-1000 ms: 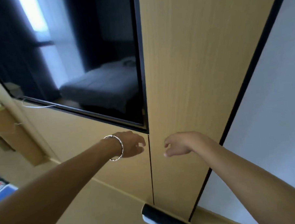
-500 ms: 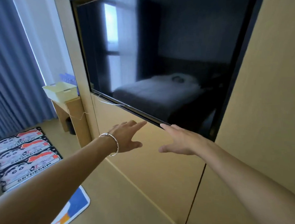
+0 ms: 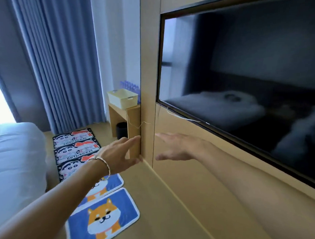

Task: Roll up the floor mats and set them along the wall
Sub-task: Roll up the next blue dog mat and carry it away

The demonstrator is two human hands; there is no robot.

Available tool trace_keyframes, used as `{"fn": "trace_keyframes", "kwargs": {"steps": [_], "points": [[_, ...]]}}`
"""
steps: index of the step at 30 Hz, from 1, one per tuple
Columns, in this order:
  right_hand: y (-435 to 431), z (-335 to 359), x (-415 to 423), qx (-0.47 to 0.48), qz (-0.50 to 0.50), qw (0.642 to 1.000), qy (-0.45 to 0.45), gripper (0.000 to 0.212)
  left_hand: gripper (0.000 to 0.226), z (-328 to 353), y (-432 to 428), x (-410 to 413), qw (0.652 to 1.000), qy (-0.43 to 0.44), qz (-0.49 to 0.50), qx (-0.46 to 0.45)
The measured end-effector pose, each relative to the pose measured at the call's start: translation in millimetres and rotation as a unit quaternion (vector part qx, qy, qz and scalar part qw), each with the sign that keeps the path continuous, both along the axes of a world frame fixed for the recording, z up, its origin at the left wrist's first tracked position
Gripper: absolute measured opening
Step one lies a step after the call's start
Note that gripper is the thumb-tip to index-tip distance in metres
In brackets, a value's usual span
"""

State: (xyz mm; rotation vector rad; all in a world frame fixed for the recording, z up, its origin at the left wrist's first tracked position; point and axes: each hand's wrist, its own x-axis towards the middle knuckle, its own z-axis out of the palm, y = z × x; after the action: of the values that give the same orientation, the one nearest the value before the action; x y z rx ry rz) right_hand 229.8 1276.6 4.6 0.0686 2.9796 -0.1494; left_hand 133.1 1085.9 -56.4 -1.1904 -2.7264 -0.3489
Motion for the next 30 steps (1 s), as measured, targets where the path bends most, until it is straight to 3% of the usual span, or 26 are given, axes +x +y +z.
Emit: {"fn": "trace_keyframes", "kwargs": {"steps": [9, 24, 30], "points": [[-81, -28, -99, 0.012, 0.090, 0.995, -0.041, 0.083, 0.078, -26, -141, -63, 0.990, -0.031, 0.136, 0.032], [-70, -62, -306, -0.057, 0.163, 0.983, -0.064, 0.082, 0.067, -10, -132, -186, 0.973, -0.005, 0.219, -0.072], [-110, -68, -365, -0.063, 0.224, 0.971, -0.054, 0.077, 0.064, -6, -165, -226, 0.959, -0.011, 0.265, -0.100]]}}
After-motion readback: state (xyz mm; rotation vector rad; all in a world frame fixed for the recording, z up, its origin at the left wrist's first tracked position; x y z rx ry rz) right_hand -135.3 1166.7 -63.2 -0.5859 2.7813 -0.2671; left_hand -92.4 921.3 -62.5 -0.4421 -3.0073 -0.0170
